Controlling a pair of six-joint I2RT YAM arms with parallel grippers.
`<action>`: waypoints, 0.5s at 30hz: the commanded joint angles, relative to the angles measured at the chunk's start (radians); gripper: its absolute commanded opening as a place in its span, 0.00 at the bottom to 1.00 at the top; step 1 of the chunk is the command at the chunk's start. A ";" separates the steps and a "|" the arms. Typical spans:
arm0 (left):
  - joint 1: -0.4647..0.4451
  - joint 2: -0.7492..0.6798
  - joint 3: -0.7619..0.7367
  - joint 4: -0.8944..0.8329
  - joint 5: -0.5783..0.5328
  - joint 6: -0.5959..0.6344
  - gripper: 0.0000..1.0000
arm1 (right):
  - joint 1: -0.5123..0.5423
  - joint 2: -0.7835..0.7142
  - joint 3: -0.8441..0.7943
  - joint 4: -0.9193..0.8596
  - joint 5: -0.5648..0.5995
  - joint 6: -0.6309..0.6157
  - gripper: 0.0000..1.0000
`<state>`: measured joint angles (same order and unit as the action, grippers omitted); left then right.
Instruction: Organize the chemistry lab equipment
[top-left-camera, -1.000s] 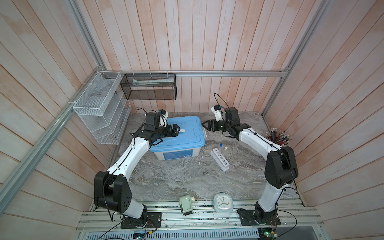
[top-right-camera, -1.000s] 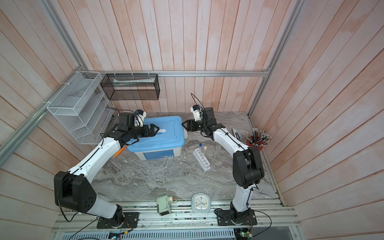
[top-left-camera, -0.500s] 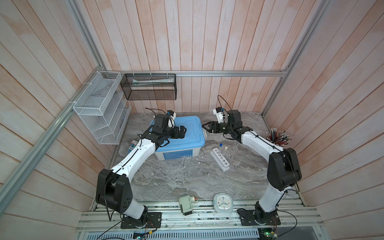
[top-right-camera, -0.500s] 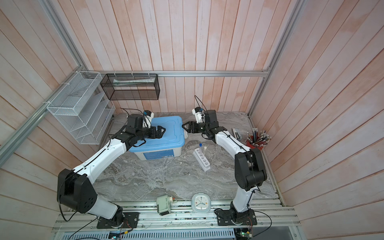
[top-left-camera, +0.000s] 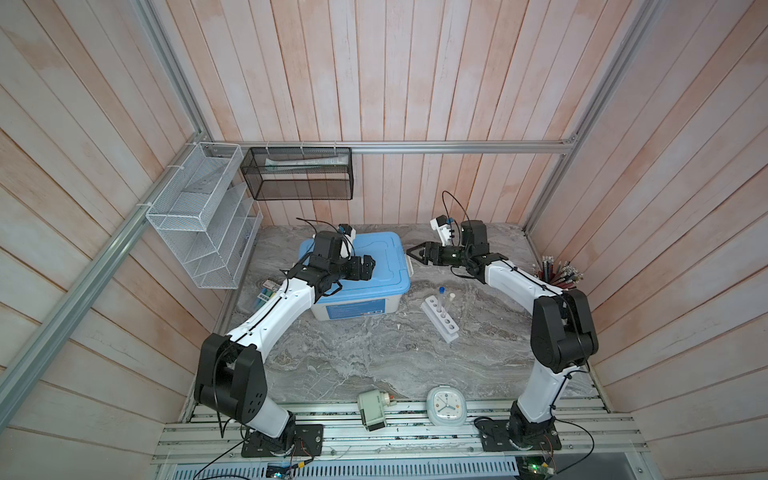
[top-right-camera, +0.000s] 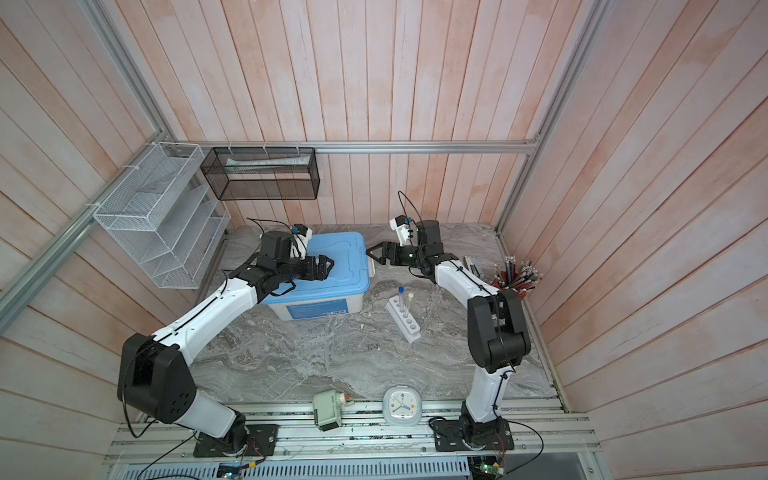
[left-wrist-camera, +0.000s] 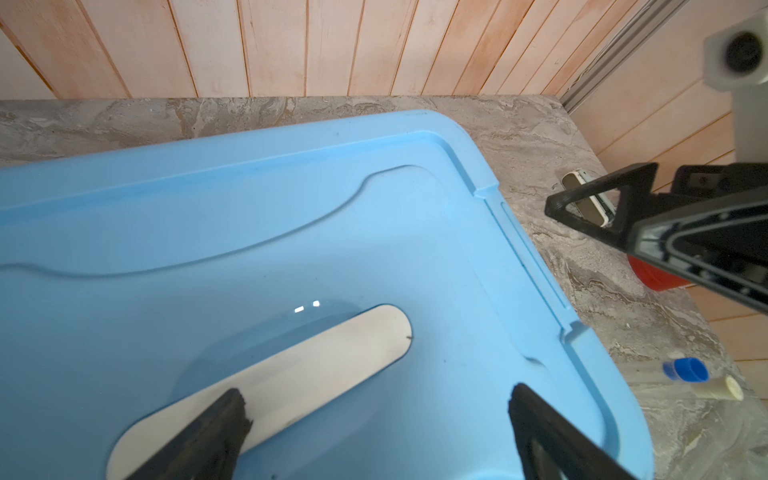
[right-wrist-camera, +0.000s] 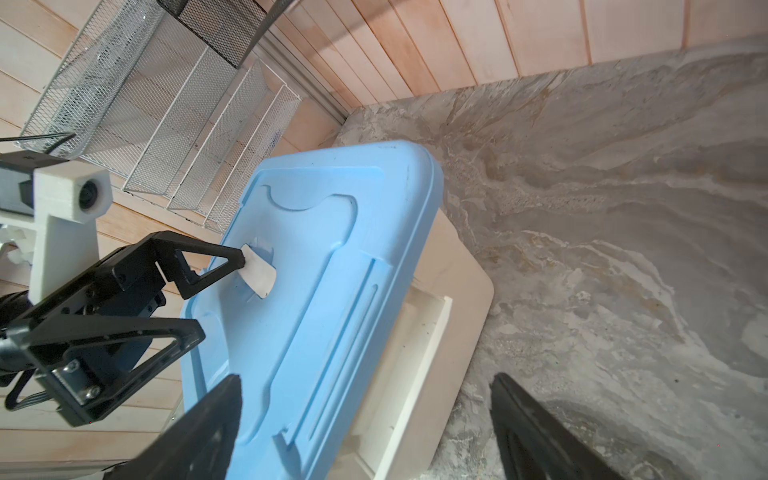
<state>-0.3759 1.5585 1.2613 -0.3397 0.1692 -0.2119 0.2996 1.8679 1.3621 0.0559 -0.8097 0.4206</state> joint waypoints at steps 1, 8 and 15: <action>-0.016 0.022 0.008 0.004 -0.020 0.009 1.00 | -0.012 0.055 0.035 -0.013 -0.076 -0.031 0.96; -0.038 0.025 0.020 -0.008 -0.046 0.002 1.00 | -0.016 0.093 0.054 -0.045 -0.147 -0.084 0.96; -0.047 0.030 0.018 -0.014 -0.056 -0.004 1.00 | -0.016 0.114 0.054 -0.010 -0.200 -0.077 0.96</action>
<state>-0.4129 1.5677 1.2640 -0.3283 0.1165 -0.2100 0.2871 1.9564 1.3884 0.0269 -0.9623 0.3588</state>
